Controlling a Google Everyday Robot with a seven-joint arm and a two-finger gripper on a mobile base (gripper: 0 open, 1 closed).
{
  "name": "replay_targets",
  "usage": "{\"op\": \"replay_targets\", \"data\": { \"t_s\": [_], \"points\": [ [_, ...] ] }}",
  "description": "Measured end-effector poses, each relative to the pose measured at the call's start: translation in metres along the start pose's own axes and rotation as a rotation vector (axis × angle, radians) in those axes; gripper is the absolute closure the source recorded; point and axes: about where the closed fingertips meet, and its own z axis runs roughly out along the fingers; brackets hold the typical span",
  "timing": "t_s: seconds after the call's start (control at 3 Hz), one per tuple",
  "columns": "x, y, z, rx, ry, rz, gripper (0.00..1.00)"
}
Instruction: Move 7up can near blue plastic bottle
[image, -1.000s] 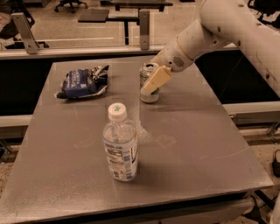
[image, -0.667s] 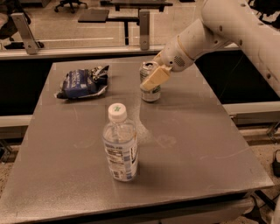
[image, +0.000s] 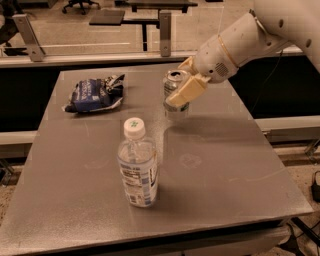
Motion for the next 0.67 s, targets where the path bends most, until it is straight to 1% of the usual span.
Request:
{"op": "replay_targets", "data": {
  "t_s": [0.33,0.67],
  "points": [
    [0.000,0.031,0.000,-0.061,-0.034,-0.031,1.00],
    [0.003,0.068,0.004,-0.132,-0.069,-0.060,1.00]
  ]
}}
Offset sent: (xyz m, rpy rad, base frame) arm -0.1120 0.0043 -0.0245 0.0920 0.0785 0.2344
